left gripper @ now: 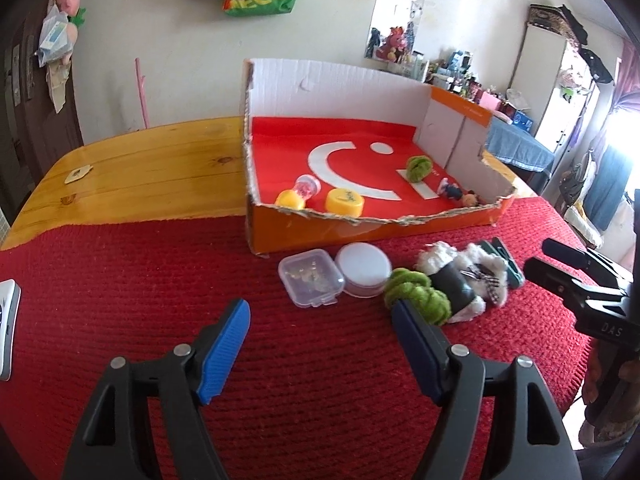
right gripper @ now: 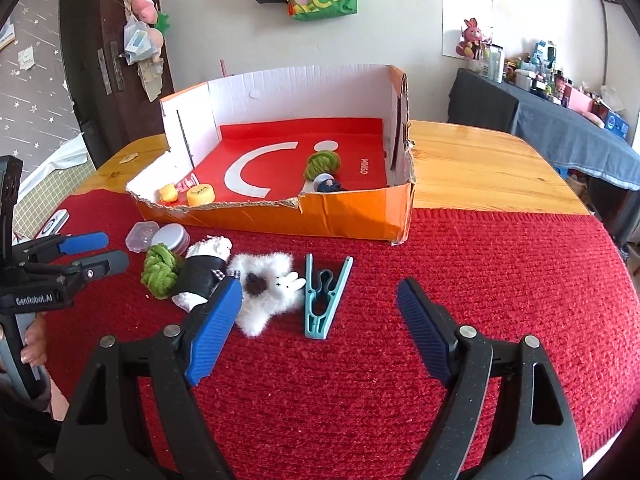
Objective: Organize objects
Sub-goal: 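Move the left tool toward the clear container while the right tool approaches the teal clothespin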
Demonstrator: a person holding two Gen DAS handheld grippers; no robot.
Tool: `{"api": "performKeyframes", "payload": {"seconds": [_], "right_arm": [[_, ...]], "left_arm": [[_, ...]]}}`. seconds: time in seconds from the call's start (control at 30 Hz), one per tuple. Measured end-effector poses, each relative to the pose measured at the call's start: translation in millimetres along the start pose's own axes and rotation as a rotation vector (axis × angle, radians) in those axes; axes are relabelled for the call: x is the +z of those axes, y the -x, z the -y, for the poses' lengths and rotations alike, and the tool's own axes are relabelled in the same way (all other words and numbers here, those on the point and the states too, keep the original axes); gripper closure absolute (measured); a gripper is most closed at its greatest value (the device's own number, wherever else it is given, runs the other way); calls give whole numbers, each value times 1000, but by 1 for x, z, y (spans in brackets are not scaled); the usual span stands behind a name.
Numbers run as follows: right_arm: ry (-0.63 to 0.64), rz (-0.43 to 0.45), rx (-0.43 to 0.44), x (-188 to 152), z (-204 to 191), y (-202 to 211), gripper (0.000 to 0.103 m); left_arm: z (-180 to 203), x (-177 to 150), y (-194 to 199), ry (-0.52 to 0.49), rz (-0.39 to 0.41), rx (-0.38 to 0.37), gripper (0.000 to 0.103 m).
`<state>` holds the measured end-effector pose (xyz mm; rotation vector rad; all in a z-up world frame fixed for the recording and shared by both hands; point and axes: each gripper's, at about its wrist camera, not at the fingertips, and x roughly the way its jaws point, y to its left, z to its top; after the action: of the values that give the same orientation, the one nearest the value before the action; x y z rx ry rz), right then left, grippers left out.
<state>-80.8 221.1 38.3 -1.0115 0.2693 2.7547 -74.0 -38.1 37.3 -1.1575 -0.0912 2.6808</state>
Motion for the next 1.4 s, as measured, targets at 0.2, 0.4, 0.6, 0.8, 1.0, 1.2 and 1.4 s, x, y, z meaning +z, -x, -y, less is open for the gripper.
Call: {"api": "performKeyframes", "payload": {"seconds": [0.2,0.4,0.6,0.8,1.0,1.2,1.4], "right_arm": [[-21,-16,4,0,5,-3,23],[-26,-22,6,-1,7,-4,23],[-31,-29,6,-1,9,-7,22],[-38,-34,4,0,12,-8,22],[-36,-50,1,-1,14,-11,22],[-5,-90,-18,-3,10,-19,22],[-2,-134,-69,-6,13,-29,22]], "left_arm": [[-7,7,-12,8,-47,6,27],[-7,14,-20,-25,-57,50,27],[-6,17,-28,-44,-77,67,27],[-10,16,-31,-47,-86,95,27],[-17,15,-25,-69,-80,137,27],[-14,18,-26,-76,-83,112,27],[-10,22,-34,-94,-90,119,27]]}}
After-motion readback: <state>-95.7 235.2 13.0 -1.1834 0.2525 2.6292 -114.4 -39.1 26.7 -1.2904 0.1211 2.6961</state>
